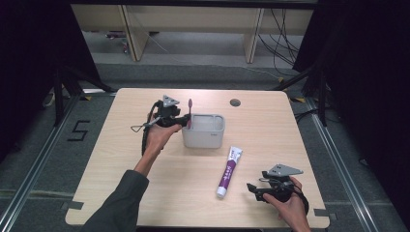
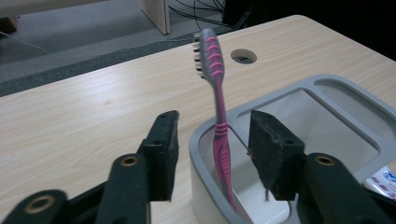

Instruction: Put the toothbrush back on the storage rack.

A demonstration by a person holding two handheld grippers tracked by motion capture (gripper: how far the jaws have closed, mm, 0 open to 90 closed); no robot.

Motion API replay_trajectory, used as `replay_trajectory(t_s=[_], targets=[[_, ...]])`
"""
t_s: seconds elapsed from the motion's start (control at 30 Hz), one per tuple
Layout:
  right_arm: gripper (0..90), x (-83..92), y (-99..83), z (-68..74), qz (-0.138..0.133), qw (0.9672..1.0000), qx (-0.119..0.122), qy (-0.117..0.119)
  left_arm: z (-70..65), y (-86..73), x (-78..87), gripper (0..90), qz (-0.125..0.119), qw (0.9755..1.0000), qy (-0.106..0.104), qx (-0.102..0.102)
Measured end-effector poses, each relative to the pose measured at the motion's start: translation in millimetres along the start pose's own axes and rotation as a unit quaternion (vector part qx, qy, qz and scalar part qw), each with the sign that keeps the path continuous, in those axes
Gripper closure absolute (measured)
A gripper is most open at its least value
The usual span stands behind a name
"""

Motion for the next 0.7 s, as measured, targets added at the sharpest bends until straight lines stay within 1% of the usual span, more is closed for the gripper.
replay_trajectory(t_s=[0.03,0.1,0.13,0.2,0.23,0.3,0.33,0.37,0.43,0.53,0.63,0.7], targets=[[21.8,0.2,-0.4,-0.3,0.003,1.0,0.001,-0.001,0.3,-0.3,1.7,46.6,0.0,1.0,-0.001,0.002],[22.3,0.0,-0.8,1.7,0.007,1.0,0.0,0.004,1.0,-2.2,7.3,44.8,0.004,1.0,-0.005,0.0],[22.4,-0.6,-0.4,1.7,0.004,1.0,0.005,0.005,2.2,-3.8,10.6,44.3,0.006,1.0,-0.006,-0.004],[22.4,0.3,-0.2,1.1,0.004,1.0,0.007,-0.002,4.1,-5.5,17.3,40.9,0.007,1.0,-0.004,0.002],[22.4,0.0,0.1,0.9,0.003,1.0,0.008,-0.002,4.6,-6.4,21.4,40.2,0.003,0.9999,-0.011,0.006],[22.4,0.2,0.7,0.9,-0.001,1.0,0.006,-0.003,4.1,-9.8,27.1,37.4,0.005,0.9992,-0.034,0.021],[22.4,0.6,0.4,0.6,0.002,1.0,0.006,-0.003,3.3,-13.2,29.3,35.2,0.014,0.9986,-0.046,0.023],[22.4,0.7,0.6,0.2,0.001,1.0,0.006,-0.003,2.6,-16.4,31.3,34.1,0.02,0.9981,-0.054,0.024],[22.4,0.8,0.6,-0.2,0.001,1.0,0.006,-0.004,3.9,-21.8,37.2,33.2,0.023,0.9982,-0.053,0.017],[22.4,0.8,0.6,0.1,0.001,1.0,0.006,-0.005,4.1,-27.3,42.9,31.3,0.022,0.9977,-0.06,0.022],[22.4,0.6,0.7,0.4,0.001,1.0,0.006,-0.004,4.4,-33.4,48.6,30.1,0.02,0.9979,-0.059,0.017],[22.4,0.6,0.6,0.0,0.001,1.0,0.005,-0.005,3.5,-37.9,51.5,28.7,0.021,0.9975,-0.065,0.018]])
Point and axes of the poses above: each handheld gripper's, and its own axes: x roughly backward along the jaws, y roughly out of its top, z roughly to its left, the point moved 9 cm from there along -x, roughly forward along the jaws, and after that the axes turned 6 degrees about z, right-handed, at the moved point
